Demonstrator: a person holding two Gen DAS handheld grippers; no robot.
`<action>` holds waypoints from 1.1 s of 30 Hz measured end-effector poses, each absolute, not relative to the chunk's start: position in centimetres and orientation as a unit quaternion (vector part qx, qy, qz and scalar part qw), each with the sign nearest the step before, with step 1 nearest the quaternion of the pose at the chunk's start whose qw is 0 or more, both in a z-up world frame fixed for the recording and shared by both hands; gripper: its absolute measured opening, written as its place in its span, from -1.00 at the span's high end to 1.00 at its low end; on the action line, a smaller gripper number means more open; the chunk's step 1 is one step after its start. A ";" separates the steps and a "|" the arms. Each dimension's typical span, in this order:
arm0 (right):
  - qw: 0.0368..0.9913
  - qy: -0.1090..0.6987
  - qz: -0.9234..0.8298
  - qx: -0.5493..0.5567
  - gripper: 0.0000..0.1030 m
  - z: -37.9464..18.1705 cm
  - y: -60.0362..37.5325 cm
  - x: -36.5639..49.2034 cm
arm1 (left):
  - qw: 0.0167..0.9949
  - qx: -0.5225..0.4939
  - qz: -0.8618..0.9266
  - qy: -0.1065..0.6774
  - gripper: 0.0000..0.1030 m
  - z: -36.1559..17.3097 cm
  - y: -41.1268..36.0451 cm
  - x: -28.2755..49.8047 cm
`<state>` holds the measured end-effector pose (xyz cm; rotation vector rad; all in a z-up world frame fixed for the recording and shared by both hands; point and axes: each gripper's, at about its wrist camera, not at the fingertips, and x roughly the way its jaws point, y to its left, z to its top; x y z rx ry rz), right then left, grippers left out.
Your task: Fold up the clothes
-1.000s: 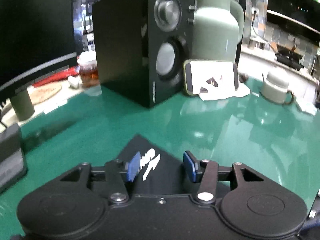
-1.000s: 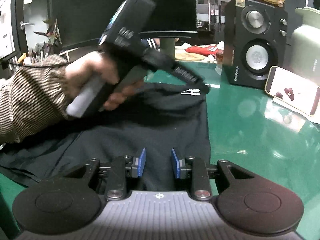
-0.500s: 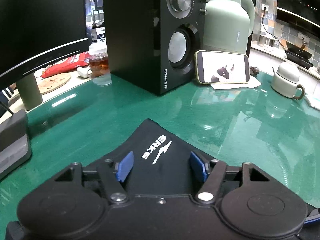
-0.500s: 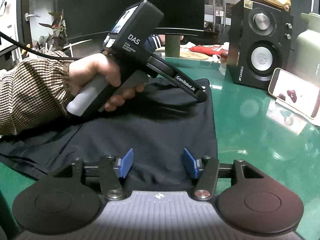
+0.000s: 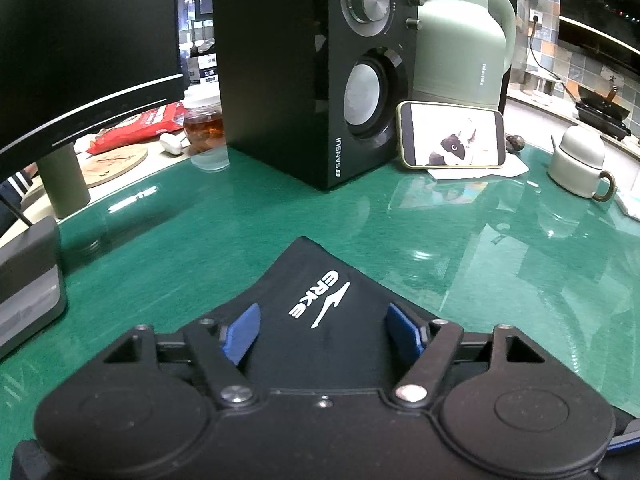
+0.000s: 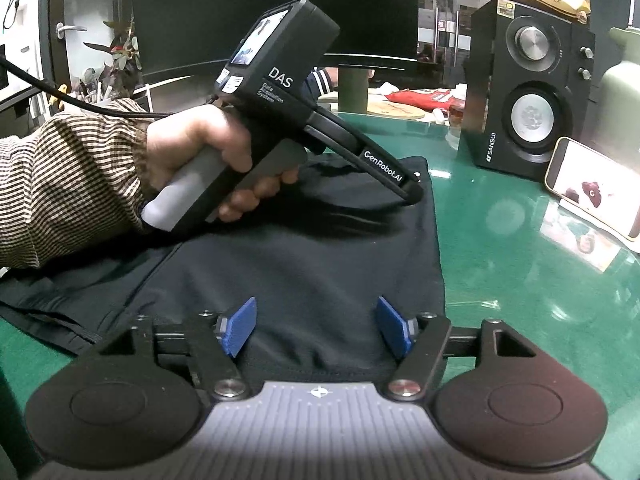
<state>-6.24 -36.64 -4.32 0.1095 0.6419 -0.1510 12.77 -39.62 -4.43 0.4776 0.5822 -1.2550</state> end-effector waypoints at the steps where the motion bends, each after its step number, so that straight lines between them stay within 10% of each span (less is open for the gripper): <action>1: 0.945 0.315 -0.074 0.054 -0.34 -4.3 -36.6 -6.2 | 0.744 0.218 -0.573 0.266 -0.38 -4.4 -39.6 12.8; 33: 0.943 0.324 -0.066 0.044 -0.61 -4.3 -36.0 -5.8 | 0.753 0.218 -0.562 0.264 -0.62 -4.6 -39.5 12.9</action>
